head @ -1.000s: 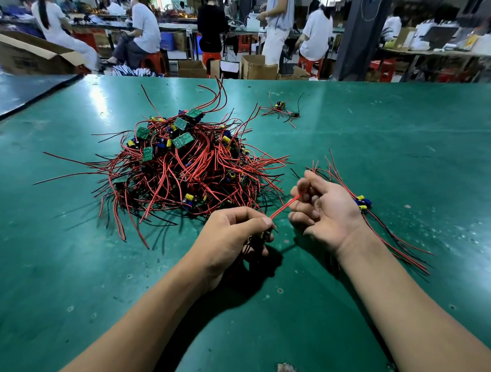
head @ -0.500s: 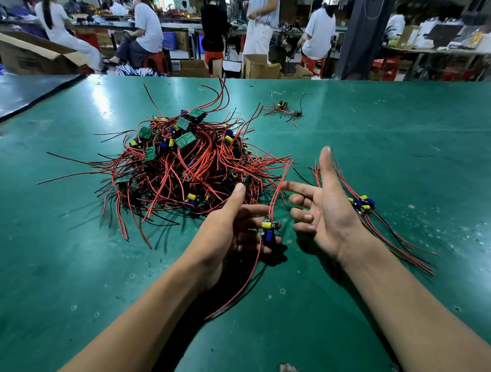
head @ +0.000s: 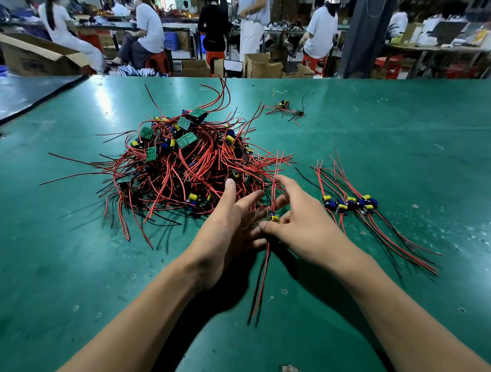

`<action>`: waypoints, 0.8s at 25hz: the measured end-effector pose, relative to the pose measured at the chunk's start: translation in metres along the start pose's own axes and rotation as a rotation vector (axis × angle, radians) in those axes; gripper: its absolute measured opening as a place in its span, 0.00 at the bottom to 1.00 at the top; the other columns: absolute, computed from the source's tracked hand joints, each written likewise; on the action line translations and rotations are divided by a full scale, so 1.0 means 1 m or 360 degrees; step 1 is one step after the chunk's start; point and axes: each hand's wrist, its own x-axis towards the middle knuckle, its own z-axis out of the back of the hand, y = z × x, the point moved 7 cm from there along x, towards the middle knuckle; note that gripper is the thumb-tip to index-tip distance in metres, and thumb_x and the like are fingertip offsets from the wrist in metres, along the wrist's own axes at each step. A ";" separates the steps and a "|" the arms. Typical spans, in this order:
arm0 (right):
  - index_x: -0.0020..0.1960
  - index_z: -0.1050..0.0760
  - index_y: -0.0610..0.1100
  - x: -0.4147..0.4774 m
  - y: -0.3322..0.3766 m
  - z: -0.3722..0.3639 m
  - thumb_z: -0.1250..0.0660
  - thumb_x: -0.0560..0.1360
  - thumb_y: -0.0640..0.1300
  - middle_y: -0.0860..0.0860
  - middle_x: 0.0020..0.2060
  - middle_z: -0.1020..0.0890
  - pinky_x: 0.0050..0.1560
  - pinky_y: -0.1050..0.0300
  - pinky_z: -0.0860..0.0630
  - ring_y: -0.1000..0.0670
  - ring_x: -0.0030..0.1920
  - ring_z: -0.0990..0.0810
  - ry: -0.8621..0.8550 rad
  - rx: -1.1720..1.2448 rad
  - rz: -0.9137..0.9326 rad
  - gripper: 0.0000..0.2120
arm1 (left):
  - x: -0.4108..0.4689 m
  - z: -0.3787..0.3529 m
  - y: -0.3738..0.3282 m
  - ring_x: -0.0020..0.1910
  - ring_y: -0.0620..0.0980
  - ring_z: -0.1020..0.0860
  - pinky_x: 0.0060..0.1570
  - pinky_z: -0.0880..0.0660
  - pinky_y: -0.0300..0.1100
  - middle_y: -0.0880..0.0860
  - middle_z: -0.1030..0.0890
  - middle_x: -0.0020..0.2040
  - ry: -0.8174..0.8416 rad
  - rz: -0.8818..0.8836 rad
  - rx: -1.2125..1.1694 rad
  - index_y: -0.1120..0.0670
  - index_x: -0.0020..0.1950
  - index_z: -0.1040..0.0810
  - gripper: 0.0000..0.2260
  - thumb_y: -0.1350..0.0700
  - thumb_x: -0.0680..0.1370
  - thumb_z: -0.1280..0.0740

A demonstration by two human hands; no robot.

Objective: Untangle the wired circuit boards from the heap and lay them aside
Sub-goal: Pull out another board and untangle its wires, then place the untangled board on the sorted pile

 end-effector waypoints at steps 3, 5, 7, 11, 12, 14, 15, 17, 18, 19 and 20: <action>0.77 0.36 0.49 0.008 -0.016 0.020 0.25 0.71 0.40 0.56 0.46 0.23 0.49 0.58 0.27 0.51 0.43 0.23 -0.0142 -0.0052 -0.0178 0.37 | 0.002 -0.003 0.001 0.56 0.52 0.18 0.56 0.22 0.48 0.54 0.23 0.65 -0.0120 0.0070 -0.0044 0.51 0.68 0.27 0.23 0.40 0.82 0.48; 0.74 0.32 0.48 0.011 -0.033 0.044 0.28 0.71 0.40 0.56 0.45 0.22 0.51 0.59 0.29 0.49 0.49 0.22 -0.0312 -0.0176 -0.0308 0.32 | 0.000 0.001 0.000 0.48 0.54 0.16 0.50 0.20 0.50 0.59 0.19 0.59 -0.0207 -0.0001 -0.0026 0.55 0.60 0.23 0.12 0.50 0.82 0.39; 0.72 0.31 0.48 0.011 -0.047 0.062 0.29 0.72 0.41 0.51 0.50 0.18 0.55 0.55 0.27 0.45 0.56 0.21 -0.0444 -0.0262 -0.0408 0.30 | -0.006 0.009 -0.004 0.39 0.55 0.17 0.43 0.19 0.54 0.58 0.17 0.52 -0.0298 -0.0183 0.0218 0.56 0.57 0.21 0.07 0.57 0.81 0.35; 0.72 0.32 0.46 0.009 -0.053 0.066 0.28 0.73 0.42 0.43 0.59 0.20 0.60 0.47 0.27 0.39 0.62 0.24 -0.0525 -0.0665 -0.0378 0.30 | -0.018 0.016 -0.025 0.27 0.42 0.23 0.32 0.26 0.41 0.49 0.17 0.38 -0.0618 -0.0747 0.1194 0.52 0.47 0.17 0.03 0.57 0.78 0.31; 0.72 0.30 0.46 0.008 -0.049 0.064 0.28 0.73 0.42 0.43 0.61 0.22 0.61 0.46 0.28 0.39 0.63 0.26 -0.0543 -0.0781 -0.0310 0.29 | -0.021 0.016 -0.030 0.27 0.38 0.23 0.32 0.27 0.39 0.47 0.17 0.36 -0.0702 -0.0856 0.1256 0.52 0.46 0.17 0.02 0.57 0.77 0.30; 0.70 0.27 0.47 0.008 -0.035 0.059 0.29 0.74 0.41 0.44 0.62 0.23 0.63 0.47 0.30 0.40 0.63 0.28 -0.0546 -0.0852 -0.0095 0.25 | -0.026 0.022 -0.036 0.32 0.37 0.23 0.35 0.26 0.36 0.44 0.18 0.35 -0.0884 -0.0972 0.1291 0.51 0.45 0.18 0.00 0.56 0.75 0.28; 0.68 0.24 0.48 0.009 -0.027 0.053 0.29 0.75 0.42 0.45 0.61 0.21 0.64 0.48 0.30 0.42 0.63 0.27 -0.0487 -0.0822 0.0038 0.22 | -0.028 0.027 -0.037 0.33 0.38 0.22 0.36 0.26 0.36 0.44 0.19 0.35 -0.0963 -0.0979 0.1309 0.50 0.46 0.19 0.02 0.55 0.75 0.27; 0.62 0.19 0.48 0.010 -0.017 0.035 0.31 0.76 0.45 0.47 0.56 0.18 0.63 0.49 0.28 0.44 0.60 0.23 -0.0268 -0.0782 0.0204 0.14 | -0.028 0.035 -0.039 0.33 0.41 0.22 0.37 0.24 0.41 0.45 0.21 0.34 -0.1074 -0.0945 0.1344 0.49 0.47 0.22 0.05 0.52 0.75 0.27; 0.59 0.18 0.49 0.010 -0.016 0.027 0.32 0.77 0.47 0.48 0.54 0.17 0.61 0.49 0.27 0.43 0.59 0.22 -0.0189 -0.0820 0.0211 0.12 | -0.028 0.038 -0.039 0.33 0.43 0.22 0.37 0.24 0.45 0.46 0.21 0.34 -0.1114 -0.0936 0.1347 0.49 0.48 0.23 0.07 0.52 0.75 0.27; 0.57 0.17 0.50 0.009 -0.017 0.024 0.33 0.78 0.50 0.48 0.52 0.17 0.59 0.50 0.25 0.43 0.57 0.21 -0.0173 -0.0879 0.0176 0.11 | -0.029 0.041 -0.040 0.33 0.45 0.21 0.37 0.24 0.47 0.46 0.21 0.34 -0.1141 -0.0943 0.1342 0.49 0.48 0.25 0.08 0.51 0.75 0.27; 0.55 0.17 0.50 0.009 -0.020 0.025 0.34 0.78 0.52 0.48 0.51 0.16 0.56 0.50 0.24 0.42 0.56 0.20 -0.0206 -0.0932 0.0117 0.11 | -0.029 0.042 -0.040 0.33 0.47 0.21 0.36 0.24 0.47 0.46 0.21 0.35 -0.1153 -0.0956 0.1335 0.49 0.49 0.25 0.08 0.51 0.75 0.27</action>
